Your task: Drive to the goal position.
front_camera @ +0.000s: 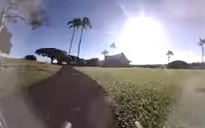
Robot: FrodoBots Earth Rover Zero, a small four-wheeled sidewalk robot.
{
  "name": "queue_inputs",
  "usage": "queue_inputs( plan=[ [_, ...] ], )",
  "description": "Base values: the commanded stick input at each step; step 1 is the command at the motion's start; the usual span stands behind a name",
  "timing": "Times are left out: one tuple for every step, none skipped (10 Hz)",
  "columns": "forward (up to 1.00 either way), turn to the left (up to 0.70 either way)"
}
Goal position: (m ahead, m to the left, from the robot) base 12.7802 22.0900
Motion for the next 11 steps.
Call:
queue_inputs(
  plan=[
    [0.70, 0.00],
    [0.70, 0.00],
    [0.70, 0.00],
    [0.70, 0.00],
    [0.70, 0.00],
    [0.70, 0.00],
    [0.70, 0.00],
    [0.70, 0.01],
    [0.70, 0.11],
    [0.70, 0.14],
    [0.70, 0.14]
  ],
)
